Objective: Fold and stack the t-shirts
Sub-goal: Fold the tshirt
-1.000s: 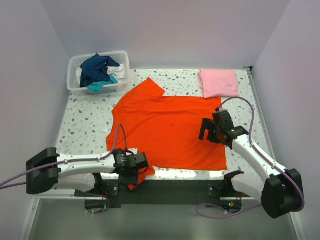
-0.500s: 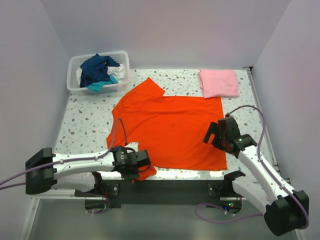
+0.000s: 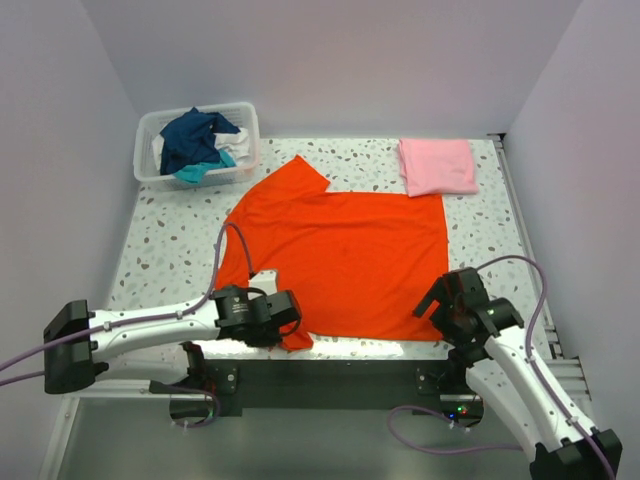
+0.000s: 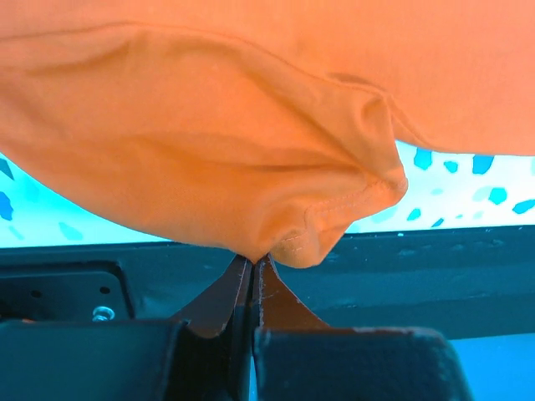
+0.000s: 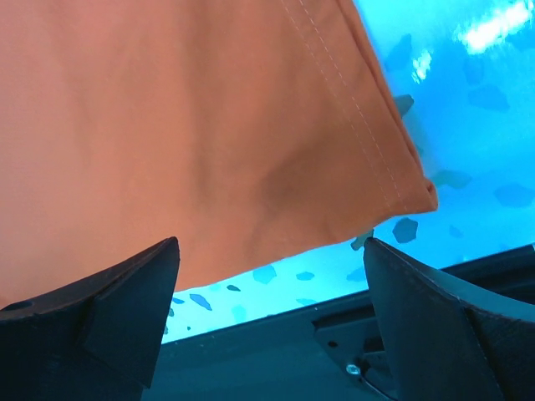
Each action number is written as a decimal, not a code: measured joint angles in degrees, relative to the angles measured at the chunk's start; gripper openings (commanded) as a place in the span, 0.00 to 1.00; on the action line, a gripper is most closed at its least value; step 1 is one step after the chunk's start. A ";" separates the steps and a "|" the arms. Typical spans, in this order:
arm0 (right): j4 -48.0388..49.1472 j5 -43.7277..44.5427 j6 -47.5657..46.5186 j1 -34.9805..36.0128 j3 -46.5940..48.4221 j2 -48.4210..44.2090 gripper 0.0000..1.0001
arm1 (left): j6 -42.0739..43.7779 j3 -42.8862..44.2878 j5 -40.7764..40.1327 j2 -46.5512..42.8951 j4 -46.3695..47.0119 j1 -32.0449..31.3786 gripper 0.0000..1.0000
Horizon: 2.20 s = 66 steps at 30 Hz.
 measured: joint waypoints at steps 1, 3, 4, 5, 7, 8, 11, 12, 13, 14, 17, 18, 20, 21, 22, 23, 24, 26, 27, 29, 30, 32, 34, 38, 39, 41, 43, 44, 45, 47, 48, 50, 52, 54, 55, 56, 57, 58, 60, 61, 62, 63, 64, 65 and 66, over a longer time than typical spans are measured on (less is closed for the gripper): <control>-0.50 -0.31 0.15 -0.04 0.00 0.50 0.95 | 0.24 0.02 -0.22 -0.26 0.00 0.24 0.00; -0.63 -0.76 0.20 -0.09 0.02 2.71 0.94 | 0.81 0.09 -0.57 -0.83 -0.07 0.90 0.00; -0.63 -0.83 0.20 -0.09 0.07 4.52 0.94 | 1.03 0.13 -0.76 -1.11 -0.09 1.29 0.00; -0.63 -0.90 0.20 -0.09 0.09 5.86 0.94 | 1.18 0.15 -0.85 -1.27 -0.11 1.55 0.00; -0.59 -0.85 0.22 -0.09 0.09 8.31 0.92 | 1.57 0.20 -1.11 -1.53 -0.11 1.88 0.00; -0.57 -0.85 0.28 -0.09 0.09 9.22 0.89 | 1.77 0.20 -1.20 -1.68 -0.11 1.97 0.00; -0.24 -0.83 1.20 -0.11 -0.37 9.07 0.83 | 2.23 0.20 -1.22 -1.99 -0.02 2.43 0.00; 0.04 -0.81 1.64 -0.13 -0.87 8.57 0.82 | 2.45 0.20 -1.20 -2.08 0.00 2.71 0.00; 0.26 -0.79 2.12 -0.13 -1.51 8.02 0.80 | 2.51 0.20 -1.22 -2.14 0.02 2.97 0.00; 0.57 -0.74 2.60 -0.13 -2.23 7.39 0.77 | 2.62 0.20 -1.18 -2.25 0.02 3.39 0.00; 0.79 -0.35 3.76 -0.13 -4.00 6.12 0.69 | 3.02 0.17 -1.16 -2.84 0.02 4.55 0.00; 0.85 -0.24 4.04 -0.13 -4.02 5.84 0.67 | 3.15 0.17 -1.14 -3.08 0.04 4.96 0.00; 1.38 -0.09 4.50 -0.13 -4.15 5.86 0.64 | 3.54 0.17 -1.11 -3.45 0.04 5.73 0.00; 1.60 0.13 4.70 -0.13 -4.20 5.90 0.62 | 3.63 0.17 -1.11 -3.56 0.04 6.01 0.00; 1.75 0.42 4.79 -0.13 -4.22 5.88 0.56 | 3.87 0.17 -1.09 -3.67 0.04 6.34 0.00; 1.99 0.70 4.83 -0.13 -4.24 5.90 0.54 | 3.98 0.17 -1.09 -3.69 0.07 6.45 0.00; 2.29 0.96 4.92 -0.13 -4.31 6.01 0.51 | 4.00 0.17 -1.09 -3.72 0.07 6.64 0.00; 2.58 1.29 4.94 -0.13 -4.35 6.47 0.43 | 4.04 0.17 -1.07 -3.72 0.07 6.95 0.00; 2.75 1.33 4.94 -0.13 -4.35 6.69 0.40 | 4.09 0.17 -1.05 -3.72 0.07 7.06 0.00; 3.19 1.51 4.90 -0.13 -4.39 7.08 0.34 | 4.15 0.17 -1.03 -3.74 0.11 7.15 0.00; 3.48 1.66 4.90 -0.13 -4.44 7.19 0.32 | 4.15 0.17 -1.01 -3.76 0.13 7.23 0.00; 3.74 1.99 4.85 -0.13 -4.46 7.34 0.27 | 4.17 0.17 -0.85 -3.89 0.35 7.48 0.00; 3.87 2.27 4.74 -0.13 -4.52 7.34 0.19 | 4.31 0.17 -0.85 -3.98 0.57 7.80 0.00; 3.85 2.36 4.22 -0.13 -4.52 7.34 0.01 | 5.05 0.17 -0.85 -4.00 0.57 8.72 0.00; 3.89 2.32 3.82 -0.13 -4.50 7.34 0.00 | 5.31 0.17 -0.90 -4.04 0.57 9.05 0.00; 3.89 2.27 3.10 -0.13 -4.35 7.34 0.00 | 5.55 0.17 -1.05 -4.07 0.57 9.49 0.00; 3.85 2.27 2.19 -0.13 -3.72 7.43 0.00 | 5.75 0.22 -1.38 -4.07 0.59 9.92 0.00; 3.91 2.27 1.49 -0.13 -3.06 7.72 0.00 | 5.97 0.33 -1.64 -4.07 0.59 10.12 0.00; 3.91 2.27 0.68 -0.13 -2.16 8.11 0.00 | 6.21 0.50 -1.97 -4.02 0.63 10.25 0.00; 3.98 2.29 -0.76 -0.13 0.09 9.57 0.00 | 6.99 1.33 -2.56 -3.74 0.72 10.95 0.00; 4.28 2.32 -1.79 -0.13 1.51 10.56 0.00 | 7.34 1.95 -2.93 -3.48 0.83 11.41 0.00; 4.81 2.32 -3.10 -0.13 3.56 12.11 0.00 | 8.26 3.21 -3.89 -2.89 1.07 12.17 0.00; 5.79 2.32 -4.63 -0.13 5.62 14.27 0.00 | 9.66 4.79 -4.70 -2.08 1.49 13.38 0.00; 6.78 2.32 -5.68 -0.13 6.91 15.82 0.00 | 11.10 5.99 -5.38 -1.31 2.14 14.69 0.00; 7.30 2.29 -6.32 -0.13 7.56 16.79 0.00 | 11.96 6.58 -5.62 -0.85 2.45 15.45 0.00; 7.85 2.29 -6.88 -0.13 8.20 17.81 0.00 | 12.70 6.99 -5.81 -0.44 2.80 16.20 0.00; 8.17 2.29 -7.30 -0.13 8.74 18.62 0.00 | 13.66 7.54 -6.05 0.13 3.34 17.25 0.00; 8.59 2.29 -7.78 -0.13 9.38 19.63 0.00 | 14.47 7.91 -6.25 0.57 3.78 17.94 0.00; 9.55 2.32 -8.66 -0.13 10.38 21.14 0.00 | 16.24 8.87 -6.67 1.60 4.81 19.78 0.00; 9.97 2.34 -9.03 -0.13 10.78 21.64 0.00 | 17.25 9.33 -6.71 2.01 5.46 20.57 0.00; 10.23 2.38 -9.33 -0.13 11.15 21.92 0.00 | 17.99 9.68 -6.69 2.27 5.99 21.20 0.00; 10.56 2.45 -9.68 -0.13 11.56 22.16 0.00 | 18.95 10.05 -6.71 2.64 6.71 22.10 0.00; 10.80 2.60 -10.05 -0.13 12.15 22.45 0.00 | 19.58 10.32 -6.71 2.95 7.19 22.64 0.00; 11.10 2.80 -10.43 -0.13 12.76 22.75 0.00 | 20.33 10.58 -6.78 3.37 7.78 23.37 0.00; 11.34 3.08 -10.86 -0.13 13.44 23.04 0.00 | 20.85 10.88 -6.82 3.78 8.15 24.09 0.00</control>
